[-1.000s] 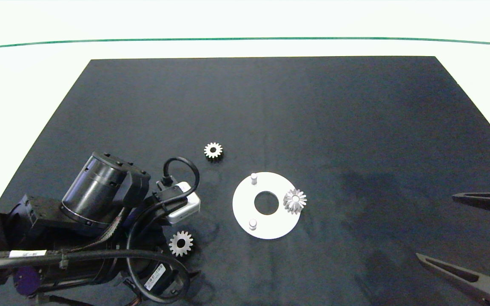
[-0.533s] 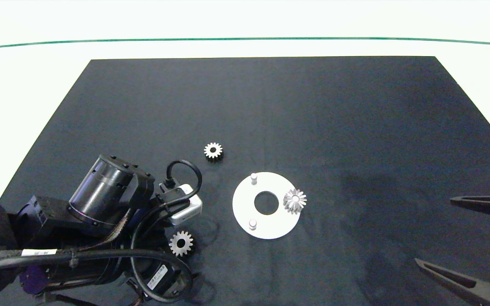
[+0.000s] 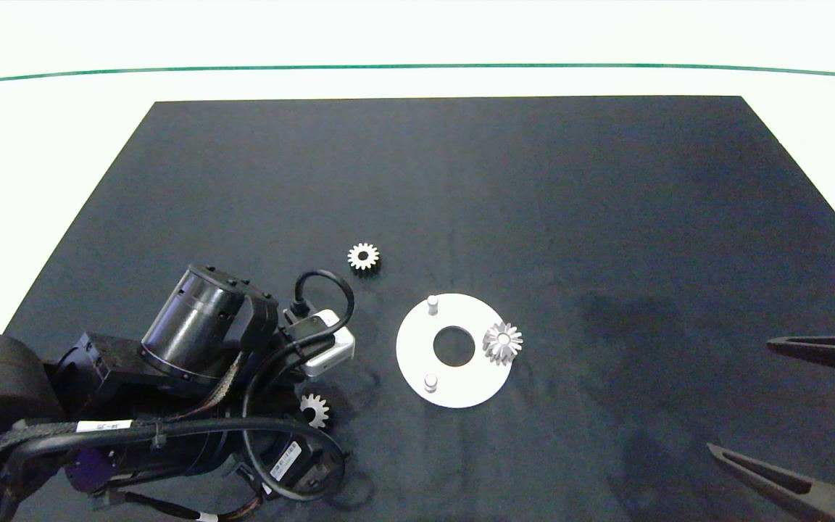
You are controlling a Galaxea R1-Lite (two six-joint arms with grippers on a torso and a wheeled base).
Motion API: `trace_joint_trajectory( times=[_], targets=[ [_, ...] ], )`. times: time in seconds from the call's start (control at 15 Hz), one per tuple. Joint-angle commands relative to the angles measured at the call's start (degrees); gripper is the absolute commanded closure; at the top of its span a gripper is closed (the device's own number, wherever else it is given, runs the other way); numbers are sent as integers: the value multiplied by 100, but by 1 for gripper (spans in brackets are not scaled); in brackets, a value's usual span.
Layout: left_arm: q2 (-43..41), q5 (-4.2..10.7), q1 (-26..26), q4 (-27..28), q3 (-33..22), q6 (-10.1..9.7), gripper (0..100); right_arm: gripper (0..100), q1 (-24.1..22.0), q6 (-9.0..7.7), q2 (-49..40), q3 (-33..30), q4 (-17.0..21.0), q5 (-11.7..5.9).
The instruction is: Install three planetary gears onto the carrier pins
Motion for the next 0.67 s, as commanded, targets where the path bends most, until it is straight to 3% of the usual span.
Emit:
trace_joint_trajectory(
  times=[0.07,0.67],
  targets=[
    [-24,5,27,-115,178,18,13,0,-2,-12,-12,26,7,-7],
    [-156,14,71,-255,389,27,31,0,7,-12,-12,35,7,-7]
  ],
)
